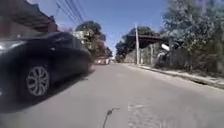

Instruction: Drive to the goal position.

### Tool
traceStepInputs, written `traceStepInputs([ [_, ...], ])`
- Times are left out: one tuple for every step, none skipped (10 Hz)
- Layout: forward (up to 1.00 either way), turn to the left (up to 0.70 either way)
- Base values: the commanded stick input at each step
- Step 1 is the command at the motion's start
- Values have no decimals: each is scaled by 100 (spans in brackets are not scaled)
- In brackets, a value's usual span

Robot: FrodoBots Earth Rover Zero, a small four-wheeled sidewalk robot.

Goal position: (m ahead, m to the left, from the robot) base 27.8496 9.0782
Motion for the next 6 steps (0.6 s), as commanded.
traceStepInputs([
  [100,-11],
  [100,-11],
  [100,-11],
  [100,-14],
  [100,-24],
  [100,-35],
])
